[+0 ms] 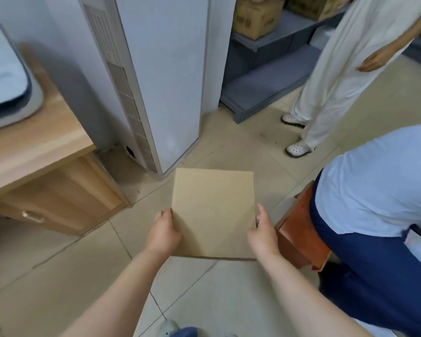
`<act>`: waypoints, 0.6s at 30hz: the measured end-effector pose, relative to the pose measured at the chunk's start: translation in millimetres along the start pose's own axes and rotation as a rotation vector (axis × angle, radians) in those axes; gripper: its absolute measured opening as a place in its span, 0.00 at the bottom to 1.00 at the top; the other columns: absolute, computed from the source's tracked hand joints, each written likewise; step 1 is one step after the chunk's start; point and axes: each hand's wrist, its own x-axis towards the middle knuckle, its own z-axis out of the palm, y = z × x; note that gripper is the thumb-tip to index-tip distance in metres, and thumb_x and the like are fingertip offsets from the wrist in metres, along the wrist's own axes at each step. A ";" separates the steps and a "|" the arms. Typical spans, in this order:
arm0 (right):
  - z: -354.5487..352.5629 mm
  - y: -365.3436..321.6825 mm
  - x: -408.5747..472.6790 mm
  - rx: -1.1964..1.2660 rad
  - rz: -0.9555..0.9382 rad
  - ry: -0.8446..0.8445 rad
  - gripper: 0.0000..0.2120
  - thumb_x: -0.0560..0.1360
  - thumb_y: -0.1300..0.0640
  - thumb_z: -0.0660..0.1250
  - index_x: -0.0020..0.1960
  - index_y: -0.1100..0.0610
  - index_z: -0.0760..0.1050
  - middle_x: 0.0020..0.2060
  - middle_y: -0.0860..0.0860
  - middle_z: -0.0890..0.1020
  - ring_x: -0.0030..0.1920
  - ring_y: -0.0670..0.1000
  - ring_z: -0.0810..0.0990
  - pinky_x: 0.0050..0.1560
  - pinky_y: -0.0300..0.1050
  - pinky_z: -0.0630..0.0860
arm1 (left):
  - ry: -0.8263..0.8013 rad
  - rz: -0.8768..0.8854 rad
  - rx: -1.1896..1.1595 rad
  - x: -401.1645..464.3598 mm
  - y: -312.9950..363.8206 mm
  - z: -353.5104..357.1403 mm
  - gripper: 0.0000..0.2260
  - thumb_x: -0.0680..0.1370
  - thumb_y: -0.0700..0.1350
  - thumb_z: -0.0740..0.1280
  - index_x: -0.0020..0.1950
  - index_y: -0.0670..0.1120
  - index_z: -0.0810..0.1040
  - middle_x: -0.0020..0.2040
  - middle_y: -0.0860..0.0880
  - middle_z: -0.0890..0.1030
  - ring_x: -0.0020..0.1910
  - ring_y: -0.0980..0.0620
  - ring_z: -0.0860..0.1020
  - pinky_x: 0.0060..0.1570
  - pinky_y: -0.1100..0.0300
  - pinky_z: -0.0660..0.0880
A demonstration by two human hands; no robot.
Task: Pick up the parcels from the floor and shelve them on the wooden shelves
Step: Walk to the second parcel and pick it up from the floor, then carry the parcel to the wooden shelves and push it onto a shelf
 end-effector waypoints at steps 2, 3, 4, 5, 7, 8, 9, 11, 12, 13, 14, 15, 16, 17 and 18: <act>-16.2 -28.3 -20.3 0.010 -0.024 -0.008 0.32 0.74 0.66 0.58 0.75 0.51 0.53 0.68 0.55 0.69 0.68 0.55 0.69 0.68 0.51 0.66 | 0.036 0.014 -0.056 -19.1 12.8 -30.4 0.23 0.68 0.34 0.63 0.63 0.41 0.68 0.53 0.44 0.68 0.55 0.41 0.72 0.54 0.52 0.71; -23.6 -42.1 -29.6 0.024 -0.035 -0.016 0.33 0.74 0.66 0.59 0.75 0.51 0.52 0.68 0.54 0.69 0.68 0.55 0.69 0.67 0.52 0.67 | 0.053 0.019 -0.085 -27.7 18.5 -44.7 0.25 0.68 0.33 0.62 0.66 0.42 0.66 0.53 0.44 0.67 0.55 0.41 0.72 0.55 0.52 0.71; -30.1 -54.8 -37.9 0.038 -0.045 -0.024 0.34 0.74 0.65 0.60 0.75 0.51 0.50 0.66 0.54 0.70 0.67 0.55 0.69 0.66 0.53 0.68 | 0.069 0.019 -0.108 -36.6 24.0 -58.6 0.28 0.68 0.33 0.62 0.69 0.43 0.64 0.54 0.44 0.66 0.56 0.41 0.71 0.56 0.52 0.71; -36.7 -68.2 -46.2 0.050 -0.052 -0.028 0.35 0.74 0.65 0.60 0.76 0.50 0.49 0.64 0.54 0.71 0.66 0.55 0.71 0.65 0.54 0.70 | 0.087 0.018 -0.130 -45.0 29.0 -72.3 0.31 0.69 0.32 0.61 0.71 0.44 0.61 0.55 0.44 0.66 0.57 0.41 0.71 0.57 0.52 0.70; -49.4 -94.3 -61.6 0.086 -0.049 -0.034 0.36 0.73 0.64 0.62 0.76 0.51 0.49 0.57 0.53 0.74 0.58 0.55 0.75 0.59 0.53 0.74 | 0.123 0.020 -0.187 -60.7 37.0 -98.2 0.34 0.68 0.32 0.61 0.73 0.48 0.58 0.56 0.45 0.65 0.56 0.42 0.71 0.58 0.50 0.70; -54.6 -105.9 -68.0 0.108 -0.055 -0.030 0.36 0.73 0.63 0.62 0.76 0.51 0.49 0.53 0.53 0.75 0.53 0.54 0.76 0.56 0.51 0.74 | 0.142 0.028 -0.211 -68.2 39.5 -110.4 0.35 0.68 0.32 0.61 0.73 0.50 0.57 0.57 0.45 0.65 0.54 0.44 0.70 0.57 0.50 0.71; -60.2 -117.0 -75.3 0.121 -0.064 -0.024 0.35 0.74 0.63 0.63 0.76 0.52 0.50 0.48 0.52 0.76 0.49 0.53 0.76 0.53 0.48 0.74 | 0.167 0.045 -0.225 -74.7 40.9 -122.0 0.36 0.68 0.32 0.61 0.74 0.51 0.56 0.56 0.45 0.65 0.52 0.45 0.70 0.55 0.51 0.71; -69.7 -138.8 -89.3 0.138 -0.088 -0.038 0.33 0.75 0.62 0.63 0.75 0.55 0.52 0.42 0.51 0.75 0.45 0.52 0.75 0.48 0.44 0.70 | 0.211 0.076 -0.233 -85.2 42.0 -144.7 0.38 0.68 0.32 0.62 0.75 0.52 0.53 0.56 0.45 0.65 0.51 0.45 0.71 0.51 0.51 0.72; -72.4 -149.1 -96.3 0.152 -0.094 -0.052 0.32 0.75 0.61 0.63 0.75 0.55 0.53 0.42 0.52 0.75 0.46 0.52 0.75 0.50 0.45 0.70 | 0.224 0.087 -0.229 -90.1 42.5 -155.5 0.39 0.68 0.32 0.62 0.75 0.54 0.52 0.56 0.45 0.65 0.51 0.44 0.71 0.51 0.51 0.73; -74.4 -159.7 -103.2 0.177 -0.084 -0.073 0.32 0.75 0.59 0.63 0.75 0.56 0.54 0.47 0.54 0.77 0.50 0.54 0.76 0.53 0.46 0.71 | 0.231 0.100 -0.227 -94.5 42.6 -164.9 0.39 0.68 0.33 0.62 0.74 0.55 0.52 0.55 0.46 0.65 0.50 0.44 0.71 0.50 0.51 0.74; -74.0 -169.4 -108.3 0.196 -0.085 -0.091 0.32 0.75 0.55 0.64 0.75 0.56 0.54 0.54 0.57 0.77 0.55 0.55 0.76 0.58 0.48 0.71 | 0.235 0.113 -0.235 -99.6 42.6 -174.0 0.38 0.68 0.33 0.61 0.74 0.56 0.53 0.54 0.46 0.66 0.50 0.45 0.71 0.50 0.50 0.74; -71.8 -175.6 -110.0 0.212 -0.087 -0.106 0.33 0.74 0.50 0.64 0.75 0.56 0.56 0.62 0.58 0.74 0.60 0.56 0.74 0.63 0.51 0.70 | 0.237 0.121 -0.255 -104.7 42.1 -182.9 0.38 0.68 0.32 0.61 0.73 0.58 0.55 0.53 0.47 0.66 0.49 0.45 0.71 0.50 0.50 0.75; -68.3 -178.3 -108.1 0.222 -0.091 -0.123 0.36 0.71 0.42 0.64 0.74 0.55 0.58 0.67 0.58 0.70 0.65 0.57 0.72 0.67 0.55 0.68 | 0.242 0.129 -0.280 -109.2 40.8 -191.5 0.37 0.68 0.32 0.61 0.72 0.58 0.56 0.53 0.47 0.66 0.50 0.46 0.71 0.50 0.49 0.75; -61.4 -174.0 -95.8 0.242 -0.087 -0.135 0.41 0.66 0.34 0.62 0.73 0.54 0.60 0.70 0.56 0.68 0.68 0.57 0.69 0.68 0.58 0.66 | 0.253 0.135 -0.305 -113.3 39.0 -200.3 0.37 0.68 0.31 0.61 0.71 0.59 0.58 0.53 0.48 0.66 0.50 0.46 0.70 0.50 0.49 0.75; -55.1 -172.3 -86.4 0.270 -0.087 -0.146 0.44 0.62 0.29 0.60 0.71 0.52 0.64 0.71 0.54 0.67 0.69 0.56 0.68 0.69 0.59 0.65 | 0.267 0.145 -0.322 -116.8 36.8 -209.3 0.37 0.67 0.32 0.61 0.71 0.59 0.58 0.53 0.49 0.66 0.52 0.46 0.70 0.50 0.48 0.75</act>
